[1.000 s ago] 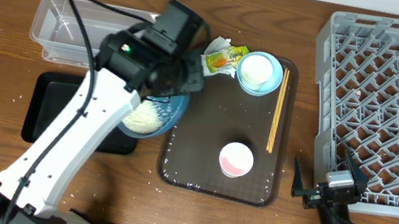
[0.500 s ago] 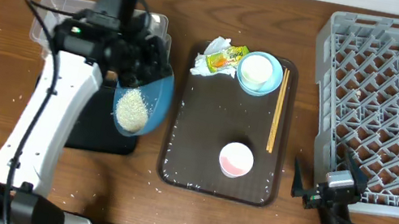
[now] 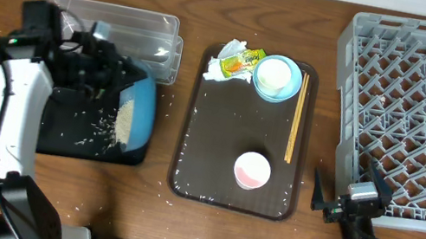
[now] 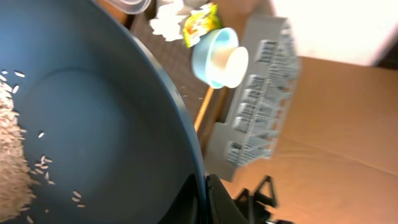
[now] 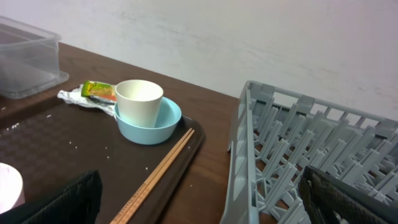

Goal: Sort waste into correct bins and load items into the dishwasher rack
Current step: 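Tilt the blue bowl with the left gripper to dump rice onto black tray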

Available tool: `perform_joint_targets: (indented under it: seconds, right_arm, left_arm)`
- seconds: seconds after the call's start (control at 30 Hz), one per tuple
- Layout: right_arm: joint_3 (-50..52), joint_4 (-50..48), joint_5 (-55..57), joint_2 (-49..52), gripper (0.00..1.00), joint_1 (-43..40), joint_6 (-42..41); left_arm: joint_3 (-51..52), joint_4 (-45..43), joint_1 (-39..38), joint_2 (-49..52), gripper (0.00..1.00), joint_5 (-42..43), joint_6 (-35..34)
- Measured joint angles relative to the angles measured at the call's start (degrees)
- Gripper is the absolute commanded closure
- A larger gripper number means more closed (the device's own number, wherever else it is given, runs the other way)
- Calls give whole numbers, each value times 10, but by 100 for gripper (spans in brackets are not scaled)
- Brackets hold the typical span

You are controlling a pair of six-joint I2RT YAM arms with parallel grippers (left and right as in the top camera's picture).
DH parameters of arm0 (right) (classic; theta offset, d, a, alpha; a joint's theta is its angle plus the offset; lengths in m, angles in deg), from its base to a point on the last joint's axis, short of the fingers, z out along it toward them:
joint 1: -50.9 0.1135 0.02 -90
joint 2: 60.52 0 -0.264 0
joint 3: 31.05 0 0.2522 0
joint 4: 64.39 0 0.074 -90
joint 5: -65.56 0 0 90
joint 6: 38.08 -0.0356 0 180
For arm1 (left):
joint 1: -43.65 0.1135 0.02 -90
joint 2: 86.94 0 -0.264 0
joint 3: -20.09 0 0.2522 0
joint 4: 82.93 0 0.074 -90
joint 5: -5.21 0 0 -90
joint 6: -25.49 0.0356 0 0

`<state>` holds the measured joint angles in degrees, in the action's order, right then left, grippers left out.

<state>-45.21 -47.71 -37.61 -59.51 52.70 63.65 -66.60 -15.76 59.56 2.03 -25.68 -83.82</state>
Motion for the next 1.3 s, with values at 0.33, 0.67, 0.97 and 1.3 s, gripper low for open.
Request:
perform_joint_targets:
  seconds: [0.33,0.67,0.97,1.3]
  right_arm:
    - [0,0,0,0,1,0,0]
    - [0,0,0,0,1,0,0]
    - [0,0,0,0,1,0,0]
    - [0,0,0,0,1,0,0]
  left_arm:
    - [53,-1,120,0,94,174,69]
    - [95,21,206,0,94,275,99]
    - [99,60,230,0,94,284,119]
    - [99,105,230,-12,94,290,176]
